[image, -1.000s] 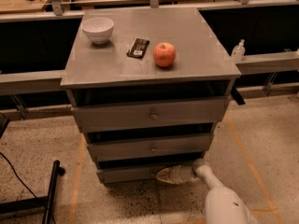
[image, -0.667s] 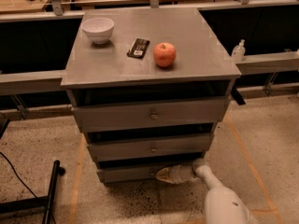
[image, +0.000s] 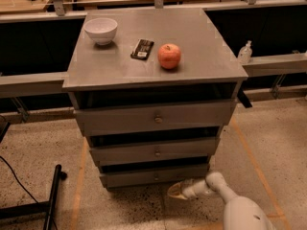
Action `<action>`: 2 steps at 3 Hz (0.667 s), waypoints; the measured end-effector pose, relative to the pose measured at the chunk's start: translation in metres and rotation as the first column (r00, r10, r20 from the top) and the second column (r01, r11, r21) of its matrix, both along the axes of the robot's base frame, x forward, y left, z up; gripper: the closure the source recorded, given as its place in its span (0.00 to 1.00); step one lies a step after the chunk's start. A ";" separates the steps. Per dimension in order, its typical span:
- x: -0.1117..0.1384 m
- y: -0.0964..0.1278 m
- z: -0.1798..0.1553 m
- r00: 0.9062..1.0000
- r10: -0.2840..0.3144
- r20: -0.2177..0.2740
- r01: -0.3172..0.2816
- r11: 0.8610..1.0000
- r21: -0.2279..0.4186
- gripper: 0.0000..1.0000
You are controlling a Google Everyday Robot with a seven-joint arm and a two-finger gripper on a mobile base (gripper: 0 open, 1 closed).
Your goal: Close bottom drawer
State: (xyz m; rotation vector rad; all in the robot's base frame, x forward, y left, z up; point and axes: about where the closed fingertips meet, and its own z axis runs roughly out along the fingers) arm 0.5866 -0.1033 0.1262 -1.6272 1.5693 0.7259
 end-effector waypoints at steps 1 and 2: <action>-0.040 -0.035 -0.007 0.998 0.037 -0.056 -0.037 0.999 0.001 1.00; -0.047 -0.034 -0.006 0.996 0.055 -0.070 -0.055 0.998 0.011 1.00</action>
Offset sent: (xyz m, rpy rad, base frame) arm -0.0360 -0.0317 -0.0069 -0.0014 0.0502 0.0319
